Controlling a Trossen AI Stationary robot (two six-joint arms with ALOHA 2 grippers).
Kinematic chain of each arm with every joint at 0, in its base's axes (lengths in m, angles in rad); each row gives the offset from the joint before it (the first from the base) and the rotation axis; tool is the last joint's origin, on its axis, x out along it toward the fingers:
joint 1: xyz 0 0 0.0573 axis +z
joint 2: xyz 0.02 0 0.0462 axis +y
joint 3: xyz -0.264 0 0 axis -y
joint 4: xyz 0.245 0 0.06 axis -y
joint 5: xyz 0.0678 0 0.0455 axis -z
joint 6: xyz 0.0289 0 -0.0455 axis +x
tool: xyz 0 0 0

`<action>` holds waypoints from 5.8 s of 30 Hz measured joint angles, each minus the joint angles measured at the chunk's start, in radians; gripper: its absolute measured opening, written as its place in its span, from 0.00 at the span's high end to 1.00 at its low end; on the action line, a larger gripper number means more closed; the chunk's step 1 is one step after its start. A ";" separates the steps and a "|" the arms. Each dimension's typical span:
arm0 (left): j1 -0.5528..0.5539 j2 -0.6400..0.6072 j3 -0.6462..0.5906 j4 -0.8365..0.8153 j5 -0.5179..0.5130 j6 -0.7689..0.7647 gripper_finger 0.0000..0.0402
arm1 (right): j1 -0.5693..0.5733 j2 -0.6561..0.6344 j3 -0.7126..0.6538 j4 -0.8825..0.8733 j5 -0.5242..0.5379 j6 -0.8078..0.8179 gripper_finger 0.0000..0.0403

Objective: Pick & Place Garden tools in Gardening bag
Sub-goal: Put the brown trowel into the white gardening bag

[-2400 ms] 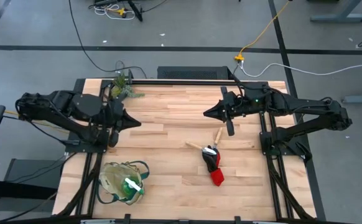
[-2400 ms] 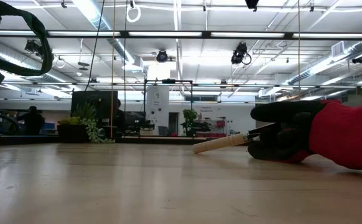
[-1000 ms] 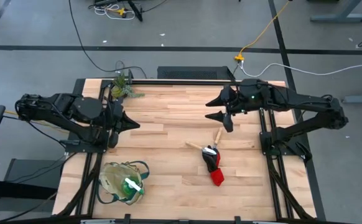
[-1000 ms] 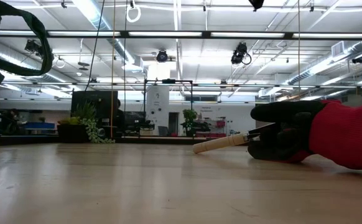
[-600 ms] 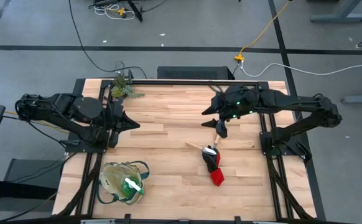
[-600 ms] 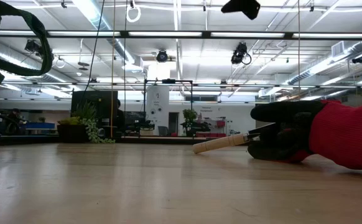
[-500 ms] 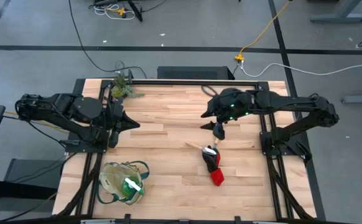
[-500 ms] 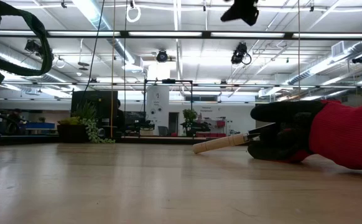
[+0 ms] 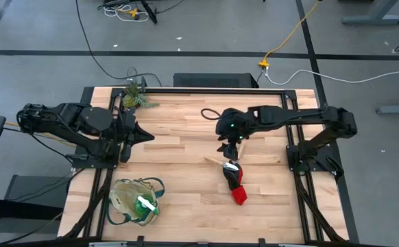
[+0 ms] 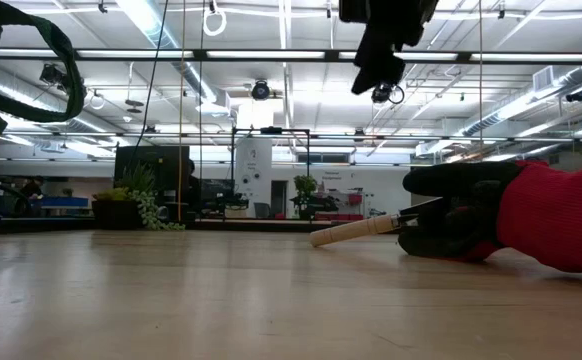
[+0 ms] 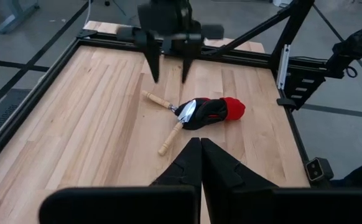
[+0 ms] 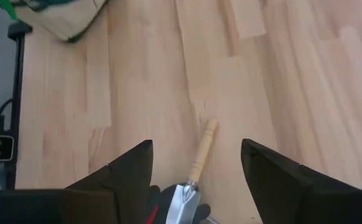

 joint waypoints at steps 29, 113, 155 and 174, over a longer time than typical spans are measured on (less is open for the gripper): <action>0.000 0.000 0.000 0.009 -0.010 -0.007 0.99 | 0.084 0.261 0.000 -0.068 0.058 0.023 0.39; 0.000 0.000 0.000 0.017 -0.028 -0.053 0.99 | 0.098 0.382 -0.135 0.132 0.070 0.134 0.46; 0.000 0.000 0.000 0.018 -0.028 -0.060 0.99 | 0.098 0.382 -0.135 0.138 0.068 0.137 0.80; 0.000 0.000 0.000 0.019 -0.028 -0.061 0.99 | 0.097 0.327 -0.133 0.137 0.081 0.137 0.80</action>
